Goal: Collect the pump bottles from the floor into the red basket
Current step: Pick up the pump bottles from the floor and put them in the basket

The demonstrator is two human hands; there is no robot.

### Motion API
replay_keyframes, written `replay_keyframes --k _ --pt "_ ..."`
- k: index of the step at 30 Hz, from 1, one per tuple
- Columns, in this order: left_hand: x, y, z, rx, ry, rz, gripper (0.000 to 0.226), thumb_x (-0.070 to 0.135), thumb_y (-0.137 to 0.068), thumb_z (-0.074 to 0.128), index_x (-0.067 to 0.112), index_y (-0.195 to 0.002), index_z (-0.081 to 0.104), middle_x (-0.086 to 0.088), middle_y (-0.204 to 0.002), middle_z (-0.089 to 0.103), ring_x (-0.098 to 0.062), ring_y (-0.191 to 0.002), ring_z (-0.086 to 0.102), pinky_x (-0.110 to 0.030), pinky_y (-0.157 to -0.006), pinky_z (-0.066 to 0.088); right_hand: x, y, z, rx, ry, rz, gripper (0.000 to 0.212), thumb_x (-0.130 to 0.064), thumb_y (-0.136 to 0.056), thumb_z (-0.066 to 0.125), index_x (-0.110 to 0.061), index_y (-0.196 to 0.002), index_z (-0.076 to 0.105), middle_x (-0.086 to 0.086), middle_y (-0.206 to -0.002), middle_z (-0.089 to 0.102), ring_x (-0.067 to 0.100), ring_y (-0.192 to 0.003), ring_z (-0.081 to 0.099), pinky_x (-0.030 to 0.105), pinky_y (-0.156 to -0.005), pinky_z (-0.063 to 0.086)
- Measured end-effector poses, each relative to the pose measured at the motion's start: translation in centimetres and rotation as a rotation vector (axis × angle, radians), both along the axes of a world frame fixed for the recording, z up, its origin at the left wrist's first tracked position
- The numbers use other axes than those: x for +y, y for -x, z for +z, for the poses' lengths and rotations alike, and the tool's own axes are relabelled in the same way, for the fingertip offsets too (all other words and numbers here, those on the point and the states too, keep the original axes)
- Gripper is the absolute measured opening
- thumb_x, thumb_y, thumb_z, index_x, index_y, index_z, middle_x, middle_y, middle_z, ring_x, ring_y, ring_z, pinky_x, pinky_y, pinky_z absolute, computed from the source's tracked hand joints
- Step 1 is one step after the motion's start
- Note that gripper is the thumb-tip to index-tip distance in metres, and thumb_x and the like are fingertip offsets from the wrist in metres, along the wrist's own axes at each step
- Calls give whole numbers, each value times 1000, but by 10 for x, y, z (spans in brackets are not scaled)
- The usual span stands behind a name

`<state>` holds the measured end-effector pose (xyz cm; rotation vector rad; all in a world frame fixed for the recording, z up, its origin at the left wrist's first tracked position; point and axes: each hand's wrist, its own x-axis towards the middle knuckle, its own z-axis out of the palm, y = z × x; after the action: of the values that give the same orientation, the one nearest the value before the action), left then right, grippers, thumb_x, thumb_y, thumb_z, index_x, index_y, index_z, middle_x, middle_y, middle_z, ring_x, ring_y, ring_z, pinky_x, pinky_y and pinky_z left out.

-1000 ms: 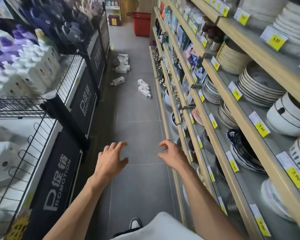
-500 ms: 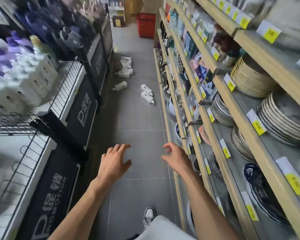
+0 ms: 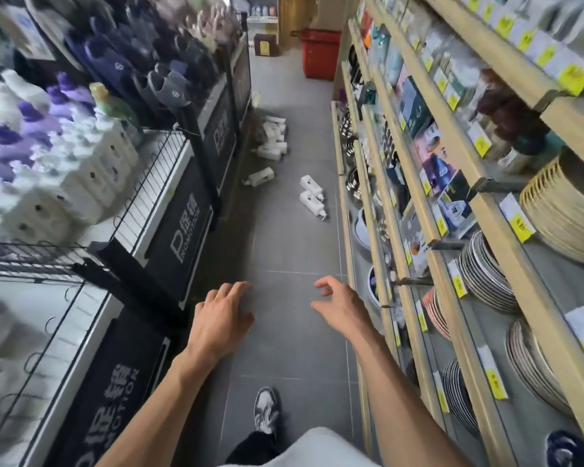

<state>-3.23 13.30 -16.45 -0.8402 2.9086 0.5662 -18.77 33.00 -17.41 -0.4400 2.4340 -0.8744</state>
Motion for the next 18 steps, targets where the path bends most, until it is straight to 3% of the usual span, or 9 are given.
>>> replay_keyframes --k 18 --pt "-139 168 2 116 -30 -58 60 41 -93 67 33 -147 41 2 -134 56 -27 -125 51 -46 -98 45 -113 147 2 18 -63 -47 35 -27 -86 71 -33 -119 61 -13 -114 61 16 -102 63 31 -85 51"
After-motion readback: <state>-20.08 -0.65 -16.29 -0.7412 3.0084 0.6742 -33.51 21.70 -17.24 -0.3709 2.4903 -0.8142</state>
